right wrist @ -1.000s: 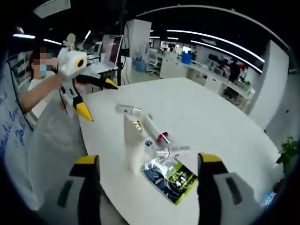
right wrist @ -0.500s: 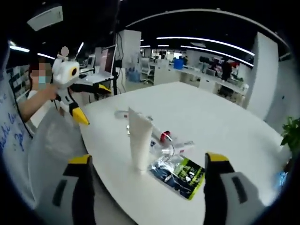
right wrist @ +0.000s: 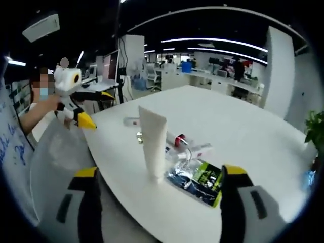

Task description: Arrange the skincare products in the storage area until every visible bottle or jar stands upright without overlapping.

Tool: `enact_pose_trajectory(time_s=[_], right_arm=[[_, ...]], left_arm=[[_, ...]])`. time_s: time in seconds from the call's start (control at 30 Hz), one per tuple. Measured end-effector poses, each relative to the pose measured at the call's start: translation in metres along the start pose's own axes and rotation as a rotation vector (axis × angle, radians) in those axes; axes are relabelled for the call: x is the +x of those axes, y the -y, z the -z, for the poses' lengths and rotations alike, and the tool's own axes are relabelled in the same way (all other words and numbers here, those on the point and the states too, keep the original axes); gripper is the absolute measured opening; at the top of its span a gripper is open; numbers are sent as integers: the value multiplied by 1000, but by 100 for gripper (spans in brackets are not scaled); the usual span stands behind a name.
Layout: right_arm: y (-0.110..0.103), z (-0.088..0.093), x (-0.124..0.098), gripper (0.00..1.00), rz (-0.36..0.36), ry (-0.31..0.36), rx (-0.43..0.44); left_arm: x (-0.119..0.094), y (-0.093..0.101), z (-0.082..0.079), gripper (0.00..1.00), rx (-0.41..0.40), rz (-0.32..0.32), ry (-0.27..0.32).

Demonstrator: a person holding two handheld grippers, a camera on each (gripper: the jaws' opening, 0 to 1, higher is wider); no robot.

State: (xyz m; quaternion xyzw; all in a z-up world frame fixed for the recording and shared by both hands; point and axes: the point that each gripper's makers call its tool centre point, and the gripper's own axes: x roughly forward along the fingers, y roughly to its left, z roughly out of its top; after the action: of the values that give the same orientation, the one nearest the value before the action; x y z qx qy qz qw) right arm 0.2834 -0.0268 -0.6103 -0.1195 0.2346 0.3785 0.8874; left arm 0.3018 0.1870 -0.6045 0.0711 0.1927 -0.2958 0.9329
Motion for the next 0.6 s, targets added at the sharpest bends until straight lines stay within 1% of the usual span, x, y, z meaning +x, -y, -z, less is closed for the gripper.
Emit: enact_pose_trajectory(time_s=[0.1,0.17,0.23,0.3,0.37,0.5,0.6], right_arm=[[-5,3,1,100,0,-11,2],[-4,-1,-1,100,21,22,18],[-5,-4,-3,100,20,38,30],[-4,-3,-4,100,26,26,28],[-4,-2,-5,100,43,27,23],[-4,2,-6,100,60,23,29],[-4,0,-8,99,74,43,38]], left_arm=[[-1,-3,7,97,-1,-2,-28],[-2,-5,16,97,-24,-13,-79],[-1,-6,17,97,-7,-7,-76],[0,-7,18,97,-12,-5,-85],[3,-11,19,97,-9,-5,-87],[8,-18,25,97,9,-9,-131],[14,-26,31,97,6,-9,-159]])
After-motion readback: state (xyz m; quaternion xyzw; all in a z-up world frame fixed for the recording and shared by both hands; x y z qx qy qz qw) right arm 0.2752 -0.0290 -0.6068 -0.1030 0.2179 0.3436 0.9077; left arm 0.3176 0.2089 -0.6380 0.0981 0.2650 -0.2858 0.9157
